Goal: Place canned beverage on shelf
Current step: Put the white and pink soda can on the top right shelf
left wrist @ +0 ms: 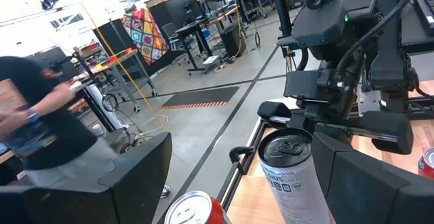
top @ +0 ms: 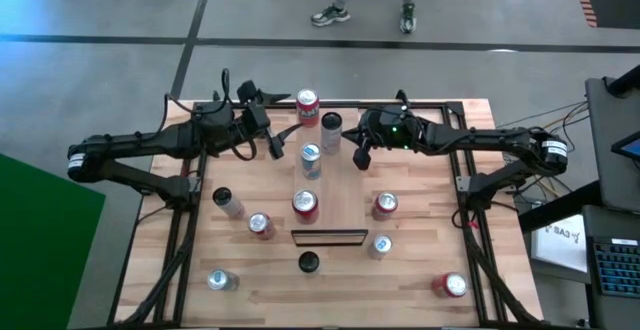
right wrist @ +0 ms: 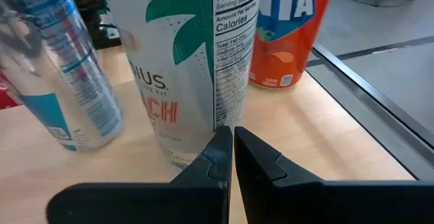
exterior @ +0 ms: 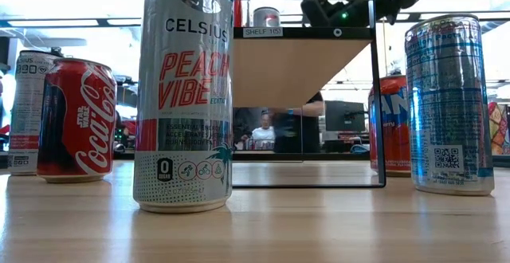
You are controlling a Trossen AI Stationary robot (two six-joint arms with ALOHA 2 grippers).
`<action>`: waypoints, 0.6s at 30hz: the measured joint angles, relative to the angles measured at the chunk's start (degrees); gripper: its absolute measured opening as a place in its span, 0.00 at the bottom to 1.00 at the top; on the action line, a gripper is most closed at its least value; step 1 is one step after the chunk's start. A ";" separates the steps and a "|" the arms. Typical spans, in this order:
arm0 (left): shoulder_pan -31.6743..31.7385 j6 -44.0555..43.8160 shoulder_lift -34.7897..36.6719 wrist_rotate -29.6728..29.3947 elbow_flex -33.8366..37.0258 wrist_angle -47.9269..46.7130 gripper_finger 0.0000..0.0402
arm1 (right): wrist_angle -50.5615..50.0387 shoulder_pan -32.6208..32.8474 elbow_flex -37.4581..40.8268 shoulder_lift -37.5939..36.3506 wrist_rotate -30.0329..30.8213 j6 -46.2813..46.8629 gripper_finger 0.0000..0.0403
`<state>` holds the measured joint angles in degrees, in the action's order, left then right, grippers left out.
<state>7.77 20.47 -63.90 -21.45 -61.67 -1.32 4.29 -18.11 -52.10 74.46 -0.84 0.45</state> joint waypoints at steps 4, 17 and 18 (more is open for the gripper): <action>0.00 0.00 0.00 0.00 0.00 0.00 0.80 | 0.71 0.08 0.02 0.00 -1.16 0.00 0.02; 0.00 0.02 0.00 0.00 0.09 0.00 0.80 | 1.04 0.43 0.02 0.50 -1.28 -0.08 0.02; 0.00 0.02 0.00 0.00 0.09 0.00 0.80 | 1.14 0.50 0.02 0.55 -1.32 -0.07 0.02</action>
<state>7.77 20.49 -63.90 -21.45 -61.58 -1.32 5.43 -17.61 -52.07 75.00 -2.16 0.38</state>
